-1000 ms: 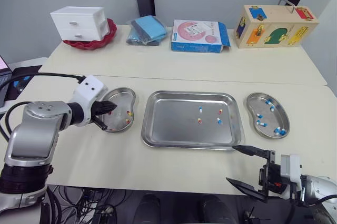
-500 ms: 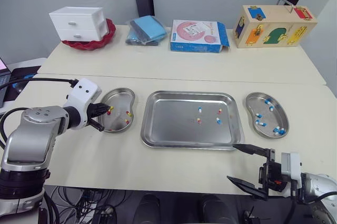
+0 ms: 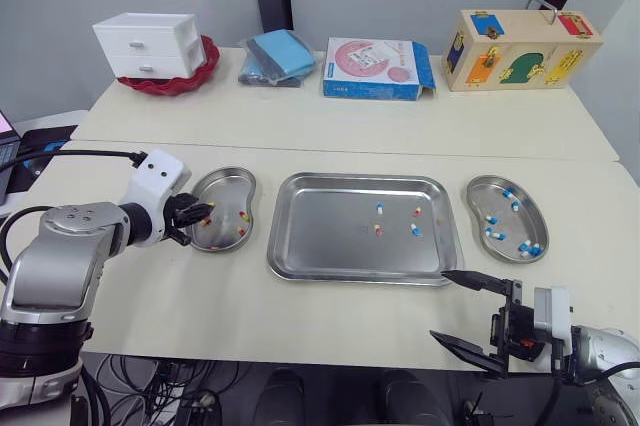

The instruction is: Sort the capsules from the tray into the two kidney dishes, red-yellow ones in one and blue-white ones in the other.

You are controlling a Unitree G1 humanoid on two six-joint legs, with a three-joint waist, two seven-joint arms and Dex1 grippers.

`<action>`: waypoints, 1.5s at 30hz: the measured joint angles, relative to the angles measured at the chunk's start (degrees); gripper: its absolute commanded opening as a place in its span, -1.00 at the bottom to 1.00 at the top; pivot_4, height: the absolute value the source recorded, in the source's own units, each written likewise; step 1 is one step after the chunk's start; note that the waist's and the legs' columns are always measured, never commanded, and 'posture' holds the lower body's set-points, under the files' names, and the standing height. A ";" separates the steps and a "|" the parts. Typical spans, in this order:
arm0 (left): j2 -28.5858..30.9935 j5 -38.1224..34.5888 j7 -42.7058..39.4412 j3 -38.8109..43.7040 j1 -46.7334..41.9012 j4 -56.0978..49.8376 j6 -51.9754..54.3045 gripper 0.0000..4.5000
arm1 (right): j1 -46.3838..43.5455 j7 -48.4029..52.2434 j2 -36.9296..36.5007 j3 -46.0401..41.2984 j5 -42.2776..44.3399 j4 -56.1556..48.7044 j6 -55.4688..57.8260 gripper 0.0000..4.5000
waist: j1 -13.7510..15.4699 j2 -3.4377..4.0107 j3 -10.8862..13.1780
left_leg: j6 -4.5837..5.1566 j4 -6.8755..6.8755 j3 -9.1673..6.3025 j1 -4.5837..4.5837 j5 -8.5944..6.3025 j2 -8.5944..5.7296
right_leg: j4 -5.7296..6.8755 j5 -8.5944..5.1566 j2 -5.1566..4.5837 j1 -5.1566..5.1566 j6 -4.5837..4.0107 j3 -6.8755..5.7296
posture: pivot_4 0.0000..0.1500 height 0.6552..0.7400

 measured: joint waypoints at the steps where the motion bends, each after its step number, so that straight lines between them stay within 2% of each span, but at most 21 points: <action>1: 0.02 -0.04 0.02 -0.16 0.00 0.10 -0.05 0.32 | 0.01 -0.03 0.00 0.00 -0.01 0.00 0.00 1.00 | 0.00 0.00 0.00 | 0.00 0.00 0.00 0.00 0.00 0.00 | 0.00 0.00 0.00 0.00 0.00 0.00 | 1.00 1.00; 5: 0.08 -0.48 0.02 -0.78 0.00 0.74 -0.14 0.90 | 0.12 -0.20 0.07 0.00 -0.05 0.00 0.00 1.00 | 0.00 0.00 0.00 | 0.00 0.00 0.00 0.00 0.00 0.00 | 0.00 0.00 0.00 -0.01 0.00 0.00 | 1.00 1.00; 6: 0.14 -0.58 0.02 -0.78 -0.01 0.76 -0.17 0.98 | 0.12 -0.23 0.10 0.00 -0.04 0.00 0.00 1.00 | 0.00 0.00 0.00 | 0.00 0.00 0.00 0.00 0.00 0.00 | 0.00 0.00 0.00 -0.01 0.00 0.00 | 1.00 1.00; 20: 1.61 -4.01 -0.95 -0.52 -0.12 2.16 -1.18 0.98 | 0.99 -0.83 -1.04 -2.19 -0.16 0.48 1.17 1.00 | -0.02 0.00 0.00 | 0.00 0.00 0.01 0.00 0.00 0.00 | 0.00 0.00 0.00 0.00 0.00 0.01 | 1.00 1.00; 23: 2.13 -5.82 -2.55 1.81 0.25 2.16 -2.69 0.98 | 0.93 -1.29 -2.14 -3.81 -0.13 0.99 2.76 1.00 | -0.03 0.00 0.00 | 0.00 -0.01 0.01 -0.01 0.00 0.00 | 0.00 0.00 0.00 -0.01 0.00 0.01 | 1.00 1.00; 28: 7.33 -9.05 -9.12 10.78 8.07 3.44 -7.17 0.98 | 3.63 -2.08 -8.95 -11.14 1.29 0.87 10.52 1.00 | -0.37 0.03 0.02 | 0.01 -0.12 0.12 0.02 0.00 0.02 | -0.02 -0.01 -0.01 -0.07 -0.01 0.10 | 1.00 1.00; 33: 11.42 -8.01 -16.39 18.90 20.64 9.01 -17.29 0.98 | 8.56 -0.96 -17.26 -20.60 1.70 1.99 21.60 1.00 | -0.24 -0.03 0.01 | 0.01 -0.11 0.14 0.03 -0.01 0.01 | -0.05 -0.01 -0.02 -0.06 -0.01 0.11 | 1.00 1.00; 38: 12.82 -6.00 -20.33 22.37 26.98 14.77 -25.03 0.98 | 7.41 -0.02 -19.29 -24.38 1.43 5.86 26.60 1.00 | -0.22 -0.09 0.01 | 0.01 -0.11 0.17 0.03 -0.01 -0.01 | -0.08 -0.01 -0.04 -0.06 0.00 0.13 | 1.00 1.00; 45: 12.83 -4.60 -21.26 23.13 29.88 18.89 -29.84 0.98 | 4.70 1.88 -20.37 -24.46 -1.06 10.76 27.93 1.00 | -0.21 -0.12 0.03 | 0.01 -0.13 0.19 0.01 -0.01 0.01 | -0.08 -0.01 -0.04 -0.10 0.00 0.13 | 1.00 1.00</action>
